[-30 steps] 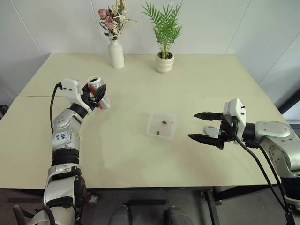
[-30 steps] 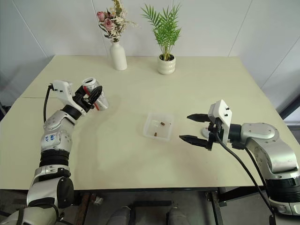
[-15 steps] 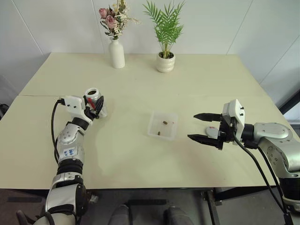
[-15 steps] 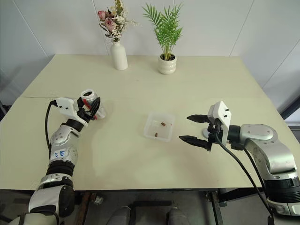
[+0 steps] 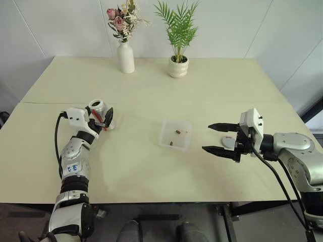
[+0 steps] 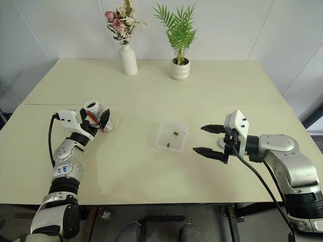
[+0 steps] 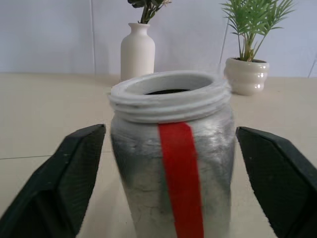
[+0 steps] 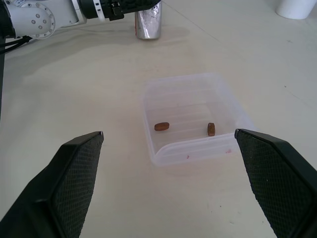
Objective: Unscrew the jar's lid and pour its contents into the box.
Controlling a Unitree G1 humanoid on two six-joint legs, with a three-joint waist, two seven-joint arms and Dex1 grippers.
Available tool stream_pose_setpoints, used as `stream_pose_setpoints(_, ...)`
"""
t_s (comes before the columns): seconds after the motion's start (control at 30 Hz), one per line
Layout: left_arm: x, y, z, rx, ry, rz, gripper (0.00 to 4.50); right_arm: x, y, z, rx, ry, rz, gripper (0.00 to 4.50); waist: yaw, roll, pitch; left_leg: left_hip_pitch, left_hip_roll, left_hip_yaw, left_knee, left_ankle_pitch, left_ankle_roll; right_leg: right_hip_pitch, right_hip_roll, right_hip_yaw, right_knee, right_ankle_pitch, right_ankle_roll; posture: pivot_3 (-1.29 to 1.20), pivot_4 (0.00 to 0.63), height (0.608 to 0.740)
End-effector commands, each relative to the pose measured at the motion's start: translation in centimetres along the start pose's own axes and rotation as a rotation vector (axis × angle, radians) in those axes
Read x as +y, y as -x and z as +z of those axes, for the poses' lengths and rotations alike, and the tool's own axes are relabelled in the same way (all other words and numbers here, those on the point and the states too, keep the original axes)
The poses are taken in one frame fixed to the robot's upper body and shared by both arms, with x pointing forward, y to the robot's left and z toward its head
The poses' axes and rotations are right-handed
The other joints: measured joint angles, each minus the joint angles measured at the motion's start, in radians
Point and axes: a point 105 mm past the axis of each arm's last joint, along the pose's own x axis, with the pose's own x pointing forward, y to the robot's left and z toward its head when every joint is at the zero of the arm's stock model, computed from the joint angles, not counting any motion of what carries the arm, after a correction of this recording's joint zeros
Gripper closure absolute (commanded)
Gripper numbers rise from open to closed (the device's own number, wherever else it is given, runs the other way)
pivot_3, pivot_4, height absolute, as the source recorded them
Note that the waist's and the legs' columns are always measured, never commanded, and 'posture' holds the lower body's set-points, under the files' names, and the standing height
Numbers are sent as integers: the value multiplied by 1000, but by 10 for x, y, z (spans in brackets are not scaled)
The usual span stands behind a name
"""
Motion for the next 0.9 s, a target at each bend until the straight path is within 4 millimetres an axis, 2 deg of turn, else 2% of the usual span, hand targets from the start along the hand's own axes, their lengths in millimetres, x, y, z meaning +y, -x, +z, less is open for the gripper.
stream_pose_setpoints(0.03,-2,-2,18,-51,-43,-32,66,0,-1,8,-28,36,6,0,1,0,0,0,0,0,-1,0,0,0,0,0,-1,0,0,0,150,740)
stream_pose_setpoints(0.23,-1,2,31,-68,-103,-64,66,1,-3,7,-36,32,8,0,-1,0,0,0,0,0,-5,0,0,0,0,0,-4,0,0,0,150,740)
stream_pose_setpoints(0.33,6,12,42,-75,-140,-65,66,2,-3,7,-38,27,9,0,-1,0,0,0,0,1,-7,0,0,0,0,0,-6,0,0,0,150,740)
stream_pose_setpoints(0.6,8,42,91,-130,-244,-225,66,3,4,7,-30,32,6,0,-1,0,0,0,1,1,-11,0,0,-1,-1,0,-10,0,-1,0,150,740)
stream_pose_setpoints(0.67,0,47,102,-143,-276,-304,66,3,7,7,-26,40,0,0,-1,0,0,1,1,1,-12,0,0,0,-1,0,-10,0,-1,0,150,740)
stream_pose_setpoints(0.77,-33,64,119,-99,-221,-603,66,4,17,16,-42,74,-20,0,-1,0,0,1,1,2,-12,0,0,0,-2,-1,-11,0,-2,0,150,740)
stream_pose_setpoints(0.83,-50,79,115,-7,-216,-786,66,5,22,22,-56,112,-47,0,-3,0,0,0,1,2,-14,0,-1,-1,-2,-1,-12,0,-3,0,150,740)
stream_pose_setpoints(0.9,-59,93,104,89,-231,-910,66,6,27,26,-59,145,-60,0,-4,1,0,2,1,3,-16,0,-1,0,-3,-1,-12,-1,-4,0,150,740)
